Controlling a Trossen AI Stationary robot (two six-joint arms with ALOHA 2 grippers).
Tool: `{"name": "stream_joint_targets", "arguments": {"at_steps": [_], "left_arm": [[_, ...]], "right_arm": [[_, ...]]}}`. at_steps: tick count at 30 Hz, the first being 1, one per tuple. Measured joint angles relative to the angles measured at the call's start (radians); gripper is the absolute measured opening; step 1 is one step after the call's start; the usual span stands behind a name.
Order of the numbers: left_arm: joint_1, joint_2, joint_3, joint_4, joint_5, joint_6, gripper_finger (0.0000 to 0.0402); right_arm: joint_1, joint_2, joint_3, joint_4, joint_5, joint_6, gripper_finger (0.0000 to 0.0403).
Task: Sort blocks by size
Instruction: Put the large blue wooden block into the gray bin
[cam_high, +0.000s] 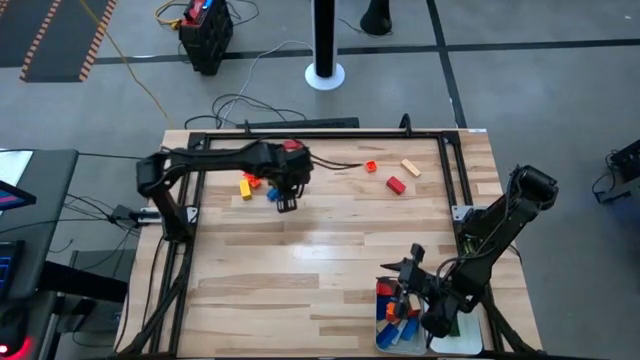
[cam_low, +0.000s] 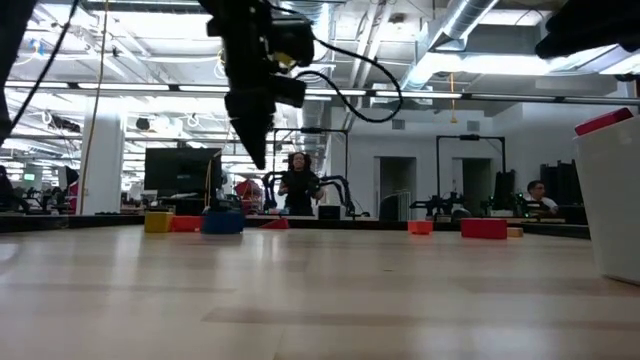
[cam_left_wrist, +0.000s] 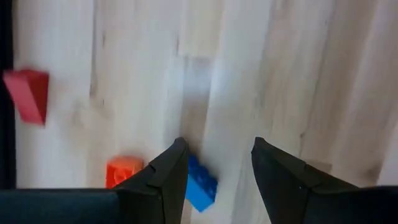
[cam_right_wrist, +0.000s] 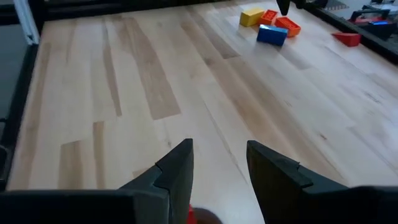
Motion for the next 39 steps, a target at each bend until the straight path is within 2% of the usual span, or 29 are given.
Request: {"name": "stream_joint_targets", "arguments": {"at_steps": [7,12,19,23,29,32,36,39], "left_arm": [[0.006,-0.075,-0.192,0.015,-0.039,-0.156,0.0169],[0.014,-0.078,-0.286,0.109,-0.101,-0.256,0.0169],[0.044,-0.074,-0.301,0.152,-0.169,-0.266,0.017],[0.064,-0.073,-0.301,0.205,-0.111,-0.239,0.0182],[0.108,-0.017,-0.301,0.209,-0.103,-0.228,0.0208],[0.125,0.026,-0.301,0.209,-0.067,-0.215,0.0216],[0.139,0.07,-0.299,0.218,-0.029,-0.194,0.0215],[0.138,0.077,-0.297,0.221,-0.028,-0.158,0.0199]], "right_arm": [[-0.003,0.0,0.0,0.039,-0.003,-0.023,0.0175],[-0.014,0.0,0.0,0.056,-0.011,-0.055,0.0175],[-0.015,0.0,0.0,0.079,-0.02,-0.07,0.0175],[-0.006,0.0,0.0,0.098,-0.021,-0.082,0.0175],[-0.002,0.0,0.0,0.096,-0.021,-0.082,0.0175],[-0.002,0.0,0.0,0.096,-0.021,-0.084,0.0175],[-0.002,0.0,0.0,0.094,-0.02,-0.084,0.0175],[-0.002,0.0,0.0,0.091,-0.021,-0.084,0.0175]]}}
